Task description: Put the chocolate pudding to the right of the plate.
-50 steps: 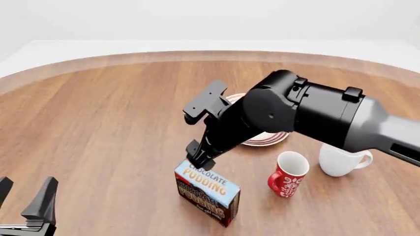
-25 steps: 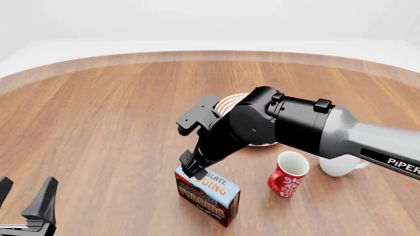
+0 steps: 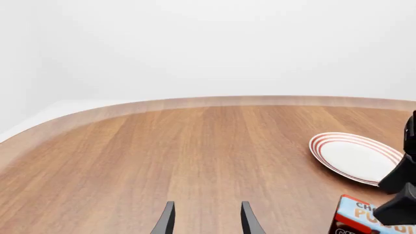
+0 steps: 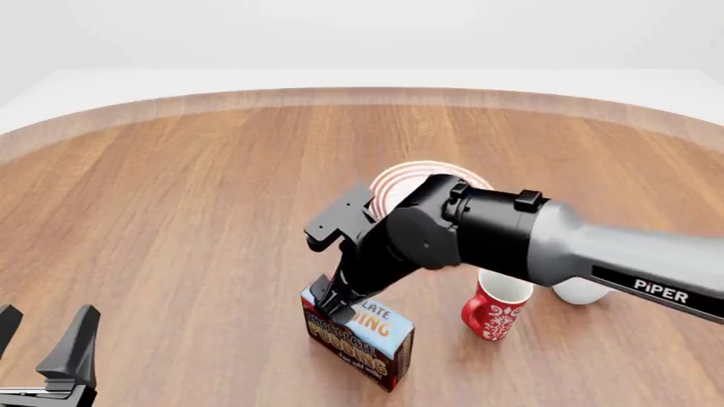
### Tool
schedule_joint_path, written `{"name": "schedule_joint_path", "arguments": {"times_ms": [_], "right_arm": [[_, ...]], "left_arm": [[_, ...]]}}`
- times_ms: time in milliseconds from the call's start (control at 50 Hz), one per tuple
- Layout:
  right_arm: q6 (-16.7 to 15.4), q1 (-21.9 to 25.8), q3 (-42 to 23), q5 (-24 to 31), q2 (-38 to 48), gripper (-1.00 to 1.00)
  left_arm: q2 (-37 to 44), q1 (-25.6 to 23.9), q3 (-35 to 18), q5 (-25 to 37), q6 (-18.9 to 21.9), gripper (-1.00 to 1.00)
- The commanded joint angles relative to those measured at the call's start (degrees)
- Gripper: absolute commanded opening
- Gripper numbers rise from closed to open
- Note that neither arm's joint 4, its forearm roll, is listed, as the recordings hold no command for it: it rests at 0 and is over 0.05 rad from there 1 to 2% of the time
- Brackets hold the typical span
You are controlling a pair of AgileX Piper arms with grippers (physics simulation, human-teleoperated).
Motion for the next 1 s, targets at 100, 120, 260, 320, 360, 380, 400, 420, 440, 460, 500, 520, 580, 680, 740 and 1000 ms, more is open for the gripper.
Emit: {"name": "schedule_joint_path", "arguments": {"times_ms": [100,120,260,320,360,380,400,420,440,460,500,520,580,680,740,1000], "right_arm": [[1.36,0.35,1.60,-2.00,1.09,1.00],[1.75,0.29,1.49,-1.96,1.09,1.00],[2.05,0.72,2.05,-2.74,1.60,1.00],[2.20,0.67,1.71,-2.71,1.66,1.00],[2.10,0.60,2.12,-3.08,1.76,1.00],[2.14,0.71,2.17,-3.17,1.85,1.00],[2.28,0.71,2.04,-3.15,1.95,1.00],[2.17,0.61,1.98,-3.23,2.08,1.00],[2.33,0.62,1.96,-3.28,2.16,1.00],[2.47,0.68,2.01,-3.37,2.25,1.00],[2.41,0.55,2.42,-3.71,2.39,1.00],[2.58,0.65,2.56,-3.89,2.60,1.00],[2.53,0.33,2.96,-4.35,2.97,1.00],[2.34,-0.52,3.76,-4.82,2.75,1.00],[2.28,-0.80,4.19,-5.27,2.77,1.00],[2.92,-1.36,5.99,-6.37,2.81,1.00]], "left_arm": [[0.00,0.00,0.00,0.00,0.00,1.00],[0.00,0.00,0.00,0.00,0.00,1.00],[0.00,0.00,0.00,0.00,0.00,1.00],[0.00,0.00,0.00,0.00,0.00,1.00],[0.00,0.00,0.00,0.00,0.00,1.00],[0.00,0.00,0.00,0.00,0.00,1.00],[0.00,0.00,0.00,0.00,0.00,1.00],[0.00,0.00,0.00,0.00,0.00,1.00],[0.00,0.00,0.00,0.00,0.00,1.00],[0.00,0.00,0.00,0.00,0.00,1.00],[0.00,0.00,0.00,0.00,0.00,1.00],[0.00,0.00,0.00,0.00,0.00,1.00],[0.00,0.00,0.00,0.00,0.00,1.00],[0.00,0.00,0.00,0.00,0.00,1.00],[0.00,0.00,0.00,0.00,0.00,1.00],[0.00,0.00,0.00,0.00,0.00,1.00]]}}
